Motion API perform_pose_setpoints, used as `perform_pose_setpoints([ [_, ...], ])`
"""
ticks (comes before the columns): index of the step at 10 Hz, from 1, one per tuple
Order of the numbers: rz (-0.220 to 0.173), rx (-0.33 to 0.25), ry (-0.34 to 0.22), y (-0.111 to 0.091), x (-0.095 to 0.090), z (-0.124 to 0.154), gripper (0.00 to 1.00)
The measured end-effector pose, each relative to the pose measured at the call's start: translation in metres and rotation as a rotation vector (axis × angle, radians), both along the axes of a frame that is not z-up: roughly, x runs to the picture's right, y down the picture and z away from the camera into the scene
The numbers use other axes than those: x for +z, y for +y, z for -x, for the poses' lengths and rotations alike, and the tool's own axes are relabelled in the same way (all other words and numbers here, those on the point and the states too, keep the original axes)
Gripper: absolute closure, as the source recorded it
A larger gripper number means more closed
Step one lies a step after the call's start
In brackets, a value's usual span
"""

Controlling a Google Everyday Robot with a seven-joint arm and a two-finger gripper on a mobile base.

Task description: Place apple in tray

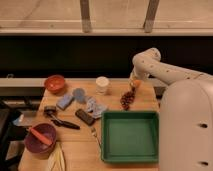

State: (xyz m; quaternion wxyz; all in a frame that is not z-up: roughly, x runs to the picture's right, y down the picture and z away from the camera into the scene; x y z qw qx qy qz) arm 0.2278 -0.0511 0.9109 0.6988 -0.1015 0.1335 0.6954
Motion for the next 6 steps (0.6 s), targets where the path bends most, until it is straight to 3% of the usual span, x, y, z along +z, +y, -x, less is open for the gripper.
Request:
perform_pose_setpoints([
  [6,0.040,-0.017,-0.057,0.005,0.043,0.012,0.38],
])
